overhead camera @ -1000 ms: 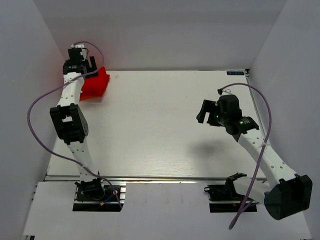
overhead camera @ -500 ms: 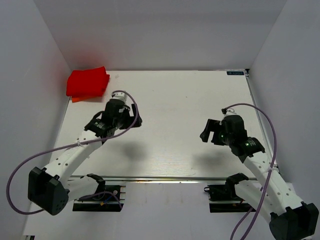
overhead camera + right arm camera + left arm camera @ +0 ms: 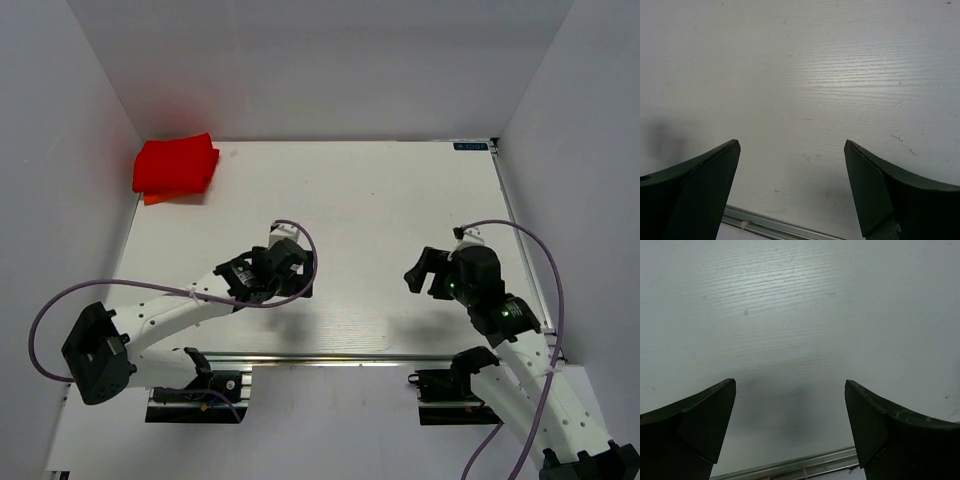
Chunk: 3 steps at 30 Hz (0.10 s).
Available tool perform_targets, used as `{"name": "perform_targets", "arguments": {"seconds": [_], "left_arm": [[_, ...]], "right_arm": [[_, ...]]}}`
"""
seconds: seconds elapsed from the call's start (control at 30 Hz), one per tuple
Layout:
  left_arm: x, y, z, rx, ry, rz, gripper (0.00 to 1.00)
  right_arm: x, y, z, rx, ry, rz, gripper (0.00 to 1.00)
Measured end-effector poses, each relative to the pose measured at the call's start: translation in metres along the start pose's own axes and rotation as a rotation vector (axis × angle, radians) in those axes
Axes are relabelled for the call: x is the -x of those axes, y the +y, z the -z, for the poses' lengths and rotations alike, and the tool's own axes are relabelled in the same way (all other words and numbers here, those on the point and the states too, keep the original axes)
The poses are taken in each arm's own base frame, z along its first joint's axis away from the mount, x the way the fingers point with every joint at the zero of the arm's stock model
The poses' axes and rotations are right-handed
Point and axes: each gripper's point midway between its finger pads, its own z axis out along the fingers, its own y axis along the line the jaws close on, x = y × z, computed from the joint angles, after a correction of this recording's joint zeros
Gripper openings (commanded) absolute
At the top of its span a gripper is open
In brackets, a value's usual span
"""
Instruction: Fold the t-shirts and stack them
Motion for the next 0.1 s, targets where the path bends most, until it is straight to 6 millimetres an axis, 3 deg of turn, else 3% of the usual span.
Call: {"name": "perform_targets", "arguments": {"seconds": [0.1], "left_arm": [[0.0030,-0.0017,0.0036,0.012,-0.031,-0.010,1.00]], "right_arm": [[0.0022,0.0012,0.0030,0.013,-0.024,0.004,0.90]]}}
